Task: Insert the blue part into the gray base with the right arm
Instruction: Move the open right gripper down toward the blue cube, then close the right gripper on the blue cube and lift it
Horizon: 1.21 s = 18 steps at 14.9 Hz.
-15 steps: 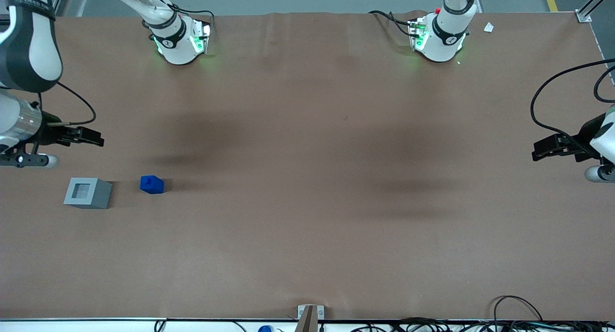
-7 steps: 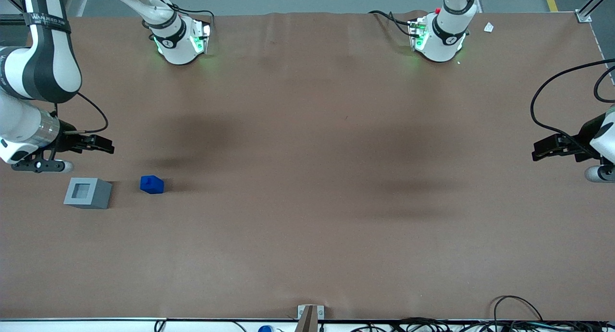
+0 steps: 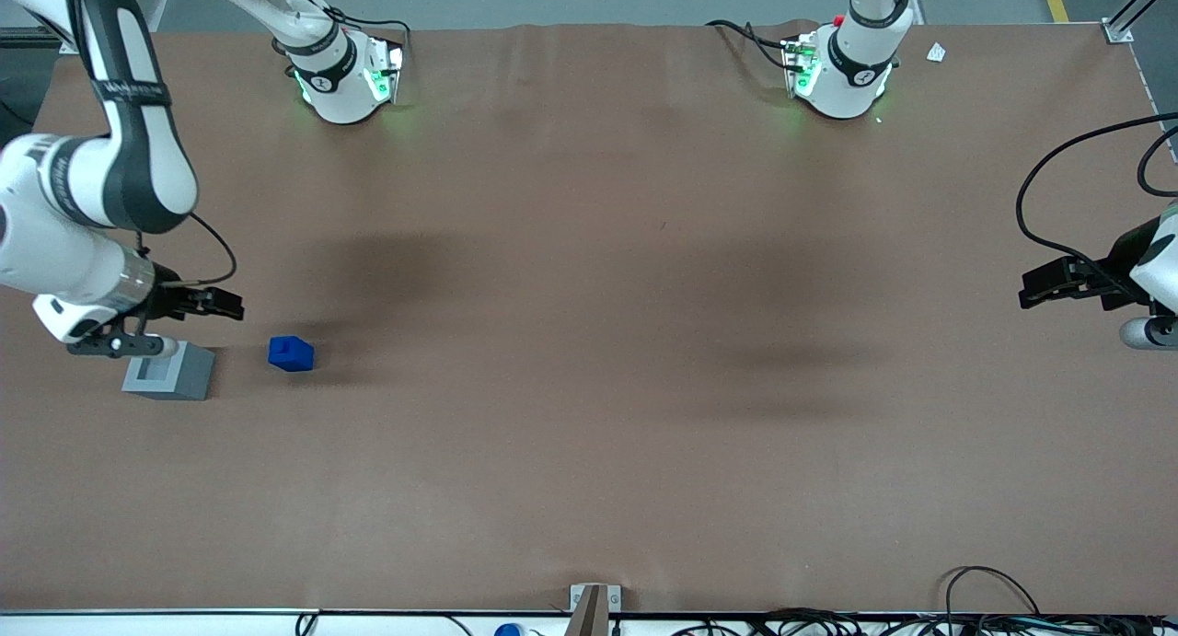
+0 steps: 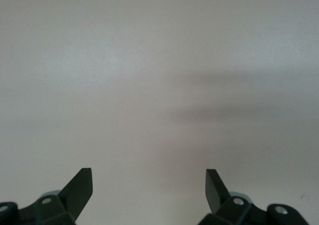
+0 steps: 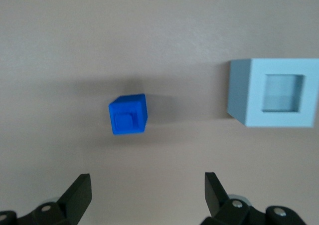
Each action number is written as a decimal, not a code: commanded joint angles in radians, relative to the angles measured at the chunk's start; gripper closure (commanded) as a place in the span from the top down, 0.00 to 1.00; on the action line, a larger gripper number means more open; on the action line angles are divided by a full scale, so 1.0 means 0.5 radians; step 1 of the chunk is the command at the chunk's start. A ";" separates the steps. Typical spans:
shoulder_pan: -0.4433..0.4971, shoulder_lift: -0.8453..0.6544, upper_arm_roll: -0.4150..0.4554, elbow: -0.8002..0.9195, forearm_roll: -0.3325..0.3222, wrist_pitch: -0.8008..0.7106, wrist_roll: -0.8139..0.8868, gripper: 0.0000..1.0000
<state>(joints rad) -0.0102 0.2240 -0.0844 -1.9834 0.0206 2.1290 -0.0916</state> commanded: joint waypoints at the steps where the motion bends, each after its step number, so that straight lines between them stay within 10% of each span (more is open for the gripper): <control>1: 0.011 0.150 -0.003 -0.006 0.014 0.171 0.042 1.00; 18: 0.121 0.399 0.000 -0.003 0.109 0.387 0.045 0.99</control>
<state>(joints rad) 0.0408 0.4056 -0.0825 -1.9833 0.0624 2.3084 -0.0777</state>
